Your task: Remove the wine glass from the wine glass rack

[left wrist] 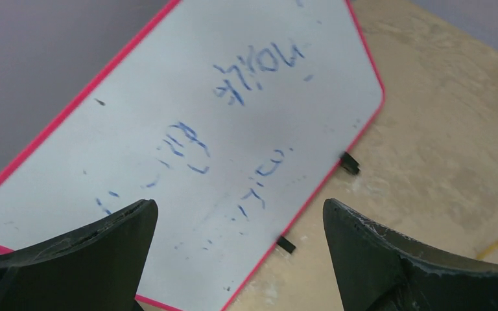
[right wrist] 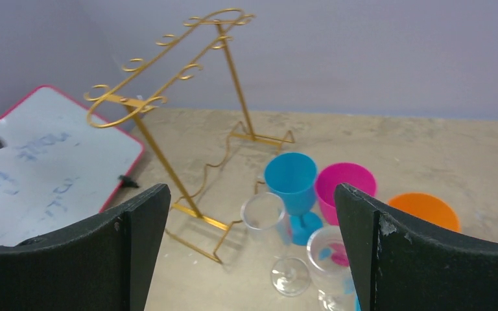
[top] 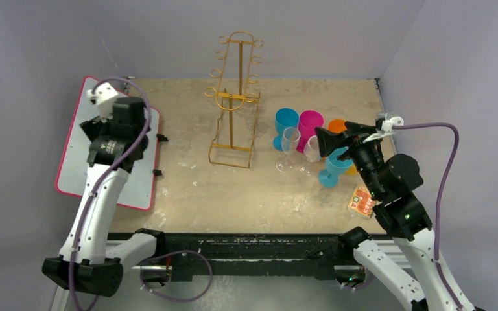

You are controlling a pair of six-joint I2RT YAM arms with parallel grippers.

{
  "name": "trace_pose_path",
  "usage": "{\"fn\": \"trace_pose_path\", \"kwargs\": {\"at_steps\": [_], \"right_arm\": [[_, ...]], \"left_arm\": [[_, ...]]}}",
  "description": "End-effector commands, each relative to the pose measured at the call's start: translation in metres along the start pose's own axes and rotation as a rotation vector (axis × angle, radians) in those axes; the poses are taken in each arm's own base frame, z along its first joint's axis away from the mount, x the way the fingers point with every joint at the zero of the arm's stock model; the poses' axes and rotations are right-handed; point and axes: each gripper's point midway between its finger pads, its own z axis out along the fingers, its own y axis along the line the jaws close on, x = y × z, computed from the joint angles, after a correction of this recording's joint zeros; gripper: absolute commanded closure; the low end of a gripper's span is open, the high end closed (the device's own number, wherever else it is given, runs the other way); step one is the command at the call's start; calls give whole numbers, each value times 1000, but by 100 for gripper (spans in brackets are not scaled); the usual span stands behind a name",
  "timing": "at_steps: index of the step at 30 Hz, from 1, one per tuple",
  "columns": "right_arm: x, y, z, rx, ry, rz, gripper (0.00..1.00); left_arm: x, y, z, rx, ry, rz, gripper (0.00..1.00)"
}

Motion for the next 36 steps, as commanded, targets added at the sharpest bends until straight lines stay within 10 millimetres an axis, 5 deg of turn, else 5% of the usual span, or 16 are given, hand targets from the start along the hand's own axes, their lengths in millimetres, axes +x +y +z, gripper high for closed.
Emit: {"fn": "trace_pose_path", "kwargs": {"at_steps": [1,3,6,10,14,17,20,24,29,32,36], "right_arm": [[-26,-43,-11,262,-58,-23,0],[-19,-66,-13,392,-23,-44,0],[-15,-77,-10,477,58,-64,0],[-25,-71,-9,482,87,-38,0],[-68,-38,-13,300,-9,-74,0],[-114,-19,-25,211,-178,-59,0],[-137,-13,-34,187,-246,-80,0],[-130,-32,-28,293,-201,-117,0],[-81,-98,-8,693,-39,-144,0],[-56,-113,15,749,109,-175,0],[-70,-141,27,724,95,-123,0]], "left_arm": [[-72,39,9,52,-81,-205,0],[-89,32,-2,128,-93,-239,0],[-87,4,-17,304,-38,-251,0],[-74,17,-28,296,-67,-310,0],[-69,39,-34,210,-87,-385,0],[-80,37,-41,247,-108,-408,0],[-77,41,-39,214,-100,-413,0],[-66,61,-28,76,-91,-395,0],[-59,64,-19,20,-55,-340,0],[-62,63,-19,23,-55,-335,0],[-64,63,-20,25,-54,-321,0]]}}
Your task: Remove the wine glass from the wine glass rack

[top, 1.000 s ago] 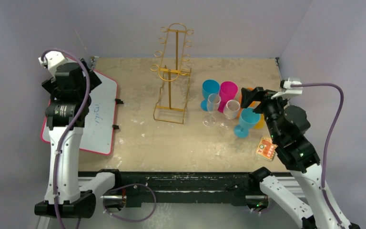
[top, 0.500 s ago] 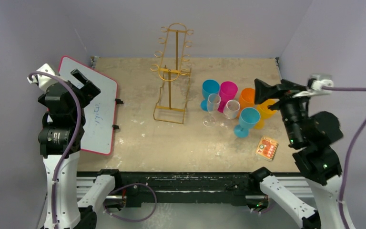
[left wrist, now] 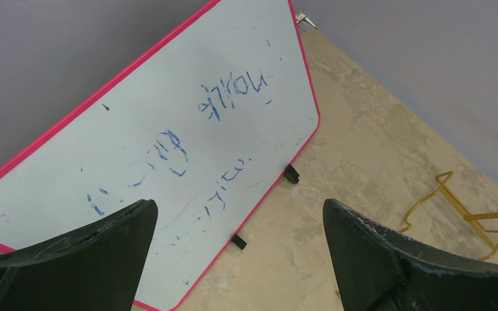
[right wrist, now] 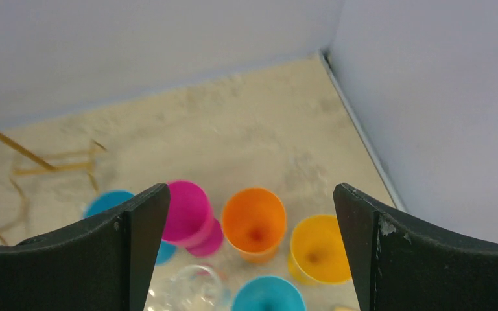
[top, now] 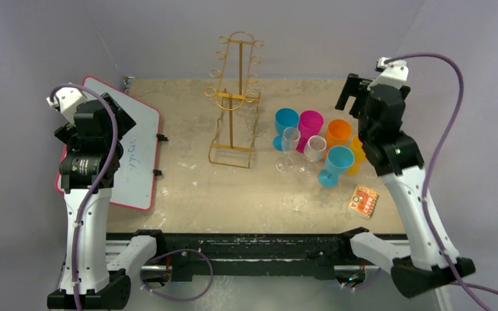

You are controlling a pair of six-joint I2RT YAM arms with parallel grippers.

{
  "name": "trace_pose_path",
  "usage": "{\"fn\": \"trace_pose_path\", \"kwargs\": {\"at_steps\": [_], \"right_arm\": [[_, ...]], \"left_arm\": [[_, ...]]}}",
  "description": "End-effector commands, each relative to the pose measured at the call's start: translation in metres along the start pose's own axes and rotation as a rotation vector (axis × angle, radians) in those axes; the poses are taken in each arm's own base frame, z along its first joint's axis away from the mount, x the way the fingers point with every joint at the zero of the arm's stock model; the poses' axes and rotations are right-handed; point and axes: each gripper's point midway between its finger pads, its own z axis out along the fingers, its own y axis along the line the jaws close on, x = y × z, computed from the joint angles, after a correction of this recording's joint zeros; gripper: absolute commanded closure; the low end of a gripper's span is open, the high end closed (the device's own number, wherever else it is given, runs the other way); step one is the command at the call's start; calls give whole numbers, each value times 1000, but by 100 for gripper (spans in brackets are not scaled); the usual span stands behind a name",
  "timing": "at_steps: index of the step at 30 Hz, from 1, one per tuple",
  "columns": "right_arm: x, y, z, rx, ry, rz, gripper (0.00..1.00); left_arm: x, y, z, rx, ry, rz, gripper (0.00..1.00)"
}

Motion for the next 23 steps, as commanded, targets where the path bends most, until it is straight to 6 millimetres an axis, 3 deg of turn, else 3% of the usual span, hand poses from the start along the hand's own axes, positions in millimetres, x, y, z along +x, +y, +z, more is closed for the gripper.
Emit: {"fn": "trace_pose_path", "kwargs": {"at_steps": [1,3,5,9,11,14,23], "right_arm": [[-15,-41,22,39,25,63,0],[-24,-58,29,90,30,83,0],[-44,-69,21,147,-3,77,0],[-121,-66,-37,44,-281,111,0],[-139,-51,-65,-81,-393,76,0],[-136,-34,-76,-193,-395,62,0],[-87,-25,-48,-224,-226,9,0]], "left_arm": [[-23,2,-11,4,-53,-13,0],[-24,0,-12,13,-44,-1,0],[-28,-1,-15,14,-42,3,0],[-34,0,-20,24,-61,-11,0],[-36,-2,-23,45,-71,-22,0],[-38,-11,-25,100,-79,-20,0],[-37,-24,-23,160,-67,-4,0]]}}
